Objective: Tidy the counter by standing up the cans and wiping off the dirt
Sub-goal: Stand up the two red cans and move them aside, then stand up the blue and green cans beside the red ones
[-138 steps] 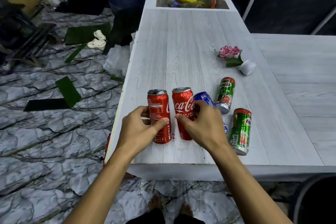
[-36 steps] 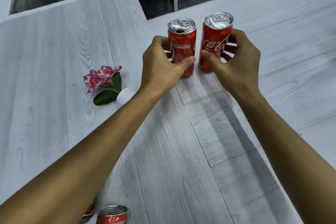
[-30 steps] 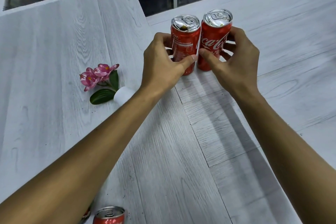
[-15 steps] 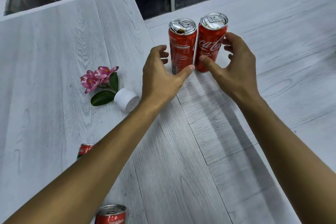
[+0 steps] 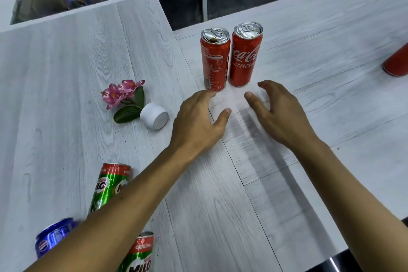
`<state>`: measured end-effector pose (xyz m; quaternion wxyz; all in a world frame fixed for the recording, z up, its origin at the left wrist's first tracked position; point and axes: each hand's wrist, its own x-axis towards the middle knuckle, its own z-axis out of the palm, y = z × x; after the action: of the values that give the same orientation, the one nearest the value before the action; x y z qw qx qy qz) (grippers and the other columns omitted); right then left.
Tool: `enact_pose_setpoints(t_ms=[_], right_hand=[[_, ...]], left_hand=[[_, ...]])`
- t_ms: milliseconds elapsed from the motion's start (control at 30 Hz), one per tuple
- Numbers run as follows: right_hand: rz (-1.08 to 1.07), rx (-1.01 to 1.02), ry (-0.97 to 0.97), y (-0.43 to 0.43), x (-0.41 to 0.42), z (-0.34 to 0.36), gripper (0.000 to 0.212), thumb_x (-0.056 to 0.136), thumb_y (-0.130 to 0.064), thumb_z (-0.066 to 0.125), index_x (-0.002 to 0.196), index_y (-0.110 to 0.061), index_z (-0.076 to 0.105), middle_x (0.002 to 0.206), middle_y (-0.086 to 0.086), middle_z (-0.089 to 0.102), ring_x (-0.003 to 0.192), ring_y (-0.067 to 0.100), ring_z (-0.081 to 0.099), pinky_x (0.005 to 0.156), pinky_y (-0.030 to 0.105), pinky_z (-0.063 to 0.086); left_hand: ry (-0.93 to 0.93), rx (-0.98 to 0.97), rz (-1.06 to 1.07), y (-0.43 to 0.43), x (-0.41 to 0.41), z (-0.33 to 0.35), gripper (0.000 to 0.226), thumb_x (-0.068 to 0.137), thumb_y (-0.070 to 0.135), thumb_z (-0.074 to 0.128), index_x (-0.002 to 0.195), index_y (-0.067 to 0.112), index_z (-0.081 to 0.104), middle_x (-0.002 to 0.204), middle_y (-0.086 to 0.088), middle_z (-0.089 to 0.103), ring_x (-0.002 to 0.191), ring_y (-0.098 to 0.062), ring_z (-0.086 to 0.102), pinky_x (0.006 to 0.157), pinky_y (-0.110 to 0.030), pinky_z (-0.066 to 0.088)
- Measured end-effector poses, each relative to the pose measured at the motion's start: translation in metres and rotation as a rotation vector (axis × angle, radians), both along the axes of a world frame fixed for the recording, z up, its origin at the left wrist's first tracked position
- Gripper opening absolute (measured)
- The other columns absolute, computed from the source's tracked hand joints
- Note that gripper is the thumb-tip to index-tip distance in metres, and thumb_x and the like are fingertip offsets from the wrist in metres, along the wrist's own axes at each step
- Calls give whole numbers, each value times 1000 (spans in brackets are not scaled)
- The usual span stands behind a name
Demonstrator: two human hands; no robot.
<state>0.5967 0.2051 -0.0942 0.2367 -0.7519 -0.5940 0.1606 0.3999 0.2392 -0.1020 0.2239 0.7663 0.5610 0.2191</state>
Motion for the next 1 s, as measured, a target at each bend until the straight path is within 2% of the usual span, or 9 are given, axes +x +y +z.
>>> enact_pose_setpoints(t_ms=[133,267,400,467,633,1000], right_hand=[[76,-10,-118,-20,-4,7,68,103,-62,39,154,-17,44,163,6,38,150,23,34,118,43,32],[146,28,-219,-36,-11,16,65,104,-56,42,153,-14,45,163,10,39,150,25,34,120,46,28],[166,43,-290,-49,-20,24,67,104,-56,40,155,-13,41,164,12,36,152,29,32,123,50,26],[172,49,-313,-56,-26,28,67,105,-57,39,156,-13,40,164,12,35,152,29,32,124,50,26],[169,73,-306,-81,-52,40,68,105,-59,36,157,-16,38,165,9,34,153,27,31,124,50,26],[147,127,-214,-159,-151,53,66,104,-55,42,153,-10,44,161,11,42,148,27,38,119,45,31]], left_hand=[[68,25,-64,-11,0,2,66,97,59,57,152,26,45,159,5,46,147,-17,39,114,-32,35],[96,43,-101,-21,1,7,67,98,60,51,155,28,40,163,4,41,151,-18,36,117,-34,30],[106,59,-110,-31,-3,11,67,99,59,50,157,30,37,165,4,38,152,-18,34,111,-29,24],[113,74,-108,-37,-8,15,67,98,60,51,157,30,37,165,4,38,152,-19,34,112,-30,24],[96,101,-91,-60,-30,30,67,98,58,53,156,29,39,164,3,41,151,-20,38,118,-41,31],[26,136,-39,-149,-131,63,62,100,45,58,154,19,44,159,-2,47,146,-18,39,116,-32,29]])
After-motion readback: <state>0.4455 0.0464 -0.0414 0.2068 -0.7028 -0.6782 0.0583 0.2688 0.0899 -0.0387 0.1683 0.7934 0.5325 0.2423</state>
